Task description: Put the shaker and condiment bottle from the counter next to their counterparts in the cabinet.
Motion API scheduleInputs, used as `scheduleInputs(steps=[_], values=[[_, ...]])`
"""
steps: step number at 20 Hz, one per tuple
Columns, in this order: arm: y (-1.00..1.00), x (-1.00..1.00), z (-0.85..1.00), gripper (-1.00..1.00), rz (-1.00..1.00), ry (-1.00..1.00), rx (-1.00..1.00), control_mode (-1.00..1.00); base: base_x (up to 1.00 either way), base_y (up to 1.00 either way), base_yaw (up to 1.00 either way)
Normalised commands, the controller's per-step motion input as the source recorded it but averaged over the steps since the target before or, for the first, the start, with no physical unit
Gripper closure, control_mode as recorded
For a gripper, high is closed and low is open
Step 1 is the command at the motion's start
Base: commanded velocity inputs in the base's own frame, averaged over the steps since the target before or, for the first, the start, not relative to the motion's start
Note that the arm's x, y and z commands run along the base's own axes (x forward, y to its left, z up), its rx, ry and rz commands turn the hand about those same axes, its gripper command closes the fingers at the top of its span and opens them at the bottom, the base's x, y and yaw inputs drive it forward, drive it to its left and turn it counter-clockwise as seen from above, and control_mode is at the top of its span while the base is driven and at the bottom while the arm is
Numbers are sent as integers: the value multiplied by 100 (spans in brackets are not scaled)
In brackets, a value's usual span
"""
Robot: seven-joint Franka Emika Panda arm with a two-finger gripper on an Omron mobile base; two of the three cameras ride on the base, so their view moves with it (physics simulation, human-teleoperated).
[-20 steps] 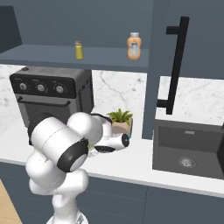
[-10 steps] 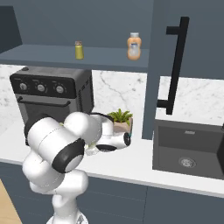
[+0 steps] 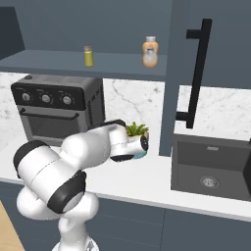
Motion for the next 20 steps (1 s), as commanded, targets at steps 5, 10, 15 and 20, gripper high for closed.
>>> scheduleInputs(steps=[5,10,15,20], values=[[1,-4,55,100,-3,11,0,-100,0,0,0],[0,-34,47,100,-10,16,2,-100,0,0,0],[0,-21,38,100,-14,8,0,-100,0,0,0],[5,-10,35,100,-14,0,0,-100,0,0,0]])
